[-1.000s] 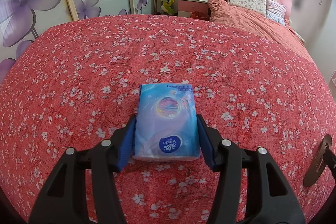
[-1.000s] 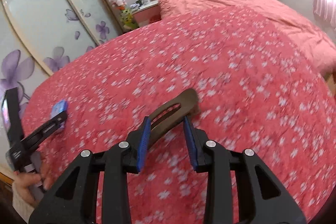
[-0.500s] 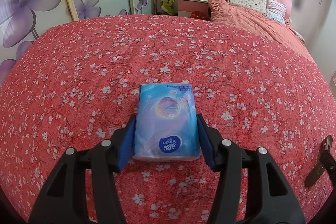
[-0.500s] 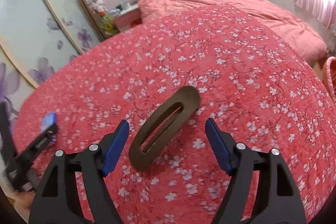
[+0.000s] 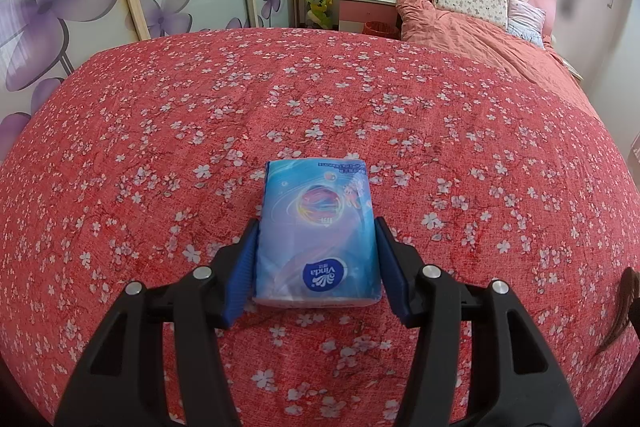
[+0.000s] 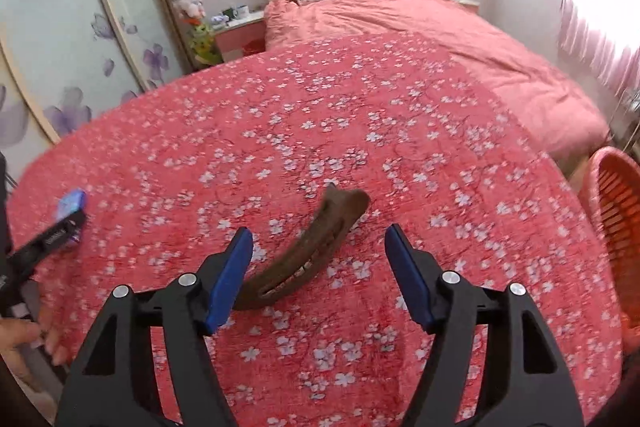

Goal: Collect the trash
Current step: 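Close the right tool on the brown hair clip while the left tool holds the tissue pack, then carry the tissue pack and hair clip over the orange basket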

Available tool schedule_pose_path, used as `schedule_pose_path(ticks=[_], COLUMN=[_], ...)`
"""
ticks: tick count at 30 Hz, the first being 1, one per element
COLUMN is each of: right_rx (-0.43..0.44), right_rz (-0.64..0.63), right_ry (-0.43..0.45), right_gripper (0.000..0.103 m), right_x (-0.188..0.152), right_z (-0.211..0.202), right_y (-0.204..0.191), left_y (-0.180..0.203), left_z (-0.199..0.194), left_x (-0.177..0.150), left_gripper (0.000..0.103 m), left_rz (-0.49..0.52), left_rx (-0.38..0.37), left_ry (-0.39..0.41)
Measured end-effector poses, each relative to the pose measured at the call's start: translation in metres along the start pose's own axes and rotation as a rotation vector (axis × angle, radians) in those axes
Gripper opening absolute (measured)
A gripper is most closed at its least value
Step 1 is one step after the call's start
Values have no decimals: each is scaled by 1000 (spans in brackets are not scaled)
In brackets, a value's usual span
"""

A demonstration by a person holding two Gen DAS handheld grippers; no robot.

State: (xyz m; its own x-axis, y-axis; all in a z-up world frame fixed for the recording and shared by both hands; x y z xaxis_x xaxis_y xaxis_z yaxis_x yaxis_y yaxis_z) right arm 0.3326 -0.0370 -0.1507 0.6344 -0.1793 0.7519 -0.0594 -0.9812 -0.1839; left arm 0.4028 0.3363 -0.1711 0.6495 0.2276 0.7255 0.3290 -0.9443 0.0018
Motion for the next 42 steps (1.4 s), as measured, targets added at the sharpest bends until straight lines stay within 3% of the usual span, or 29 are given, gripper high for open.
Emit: schedule_pose_path(ticks=[7, 10, 13, 14, 16, 26, 30, 32, 42], right_rx=[1, 17, 45, 82, 109, 122, 126, 126, 114], right_rz=[113, 55, 26, 37, 38, 69, 62, 36, -20], right_ry=[-43, -31, -37, -45, -51, -60, -57, -55, -34], right_gripper=[69, 68, 50, 38, 28, 28, 22, 13, 13], right_x=[0, 1, 3, 3, 3, -12, -6, -5, -5], right_z=[19, 25, 28, 28, 26, 9, 17, 21, 20], right_y=[-5, -16, -27, -32, -35, -23, -26, -29, -28], left_y=[0, 0, -1, 0, -1, 0, 0, 1, 4], left_z=[0, 0, -1, -1, -1, 0, 0, 1, 1], left_x=[0, 0, 0, 0, 0, 0, 0, 2, 8], left_gripper=[54, 55, 55, 55, 55, 55, 55, 56, 53], left_rz=[1, 2, 2, 2, 2, 2, 5, 10, 10], left_rx=[1, 3, 3, 3, 3, 3, 7, 12, 5], left_ry=[0, 0, 0, 0, 0, 0, 1, 1, 4])
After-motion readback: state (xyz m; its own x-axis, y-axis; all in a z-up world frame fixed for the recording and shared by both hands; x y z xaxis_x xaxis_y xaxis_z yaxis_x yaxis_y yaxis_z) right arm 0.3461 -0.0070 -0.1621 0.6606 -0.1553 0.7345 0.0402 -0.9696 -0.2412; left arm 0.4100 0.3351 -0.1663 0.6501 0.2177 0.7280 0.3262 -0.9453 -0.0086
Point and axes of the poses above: each gripper's, at about its wrist camera, not at the fingertips, and z roughly the way its jaws point, y to its right, x to its top, the point moved 10 cm from there along z, roughly the way its jaws point, and after that the axes turned 9 degrees about y, right-handed, at the moved point
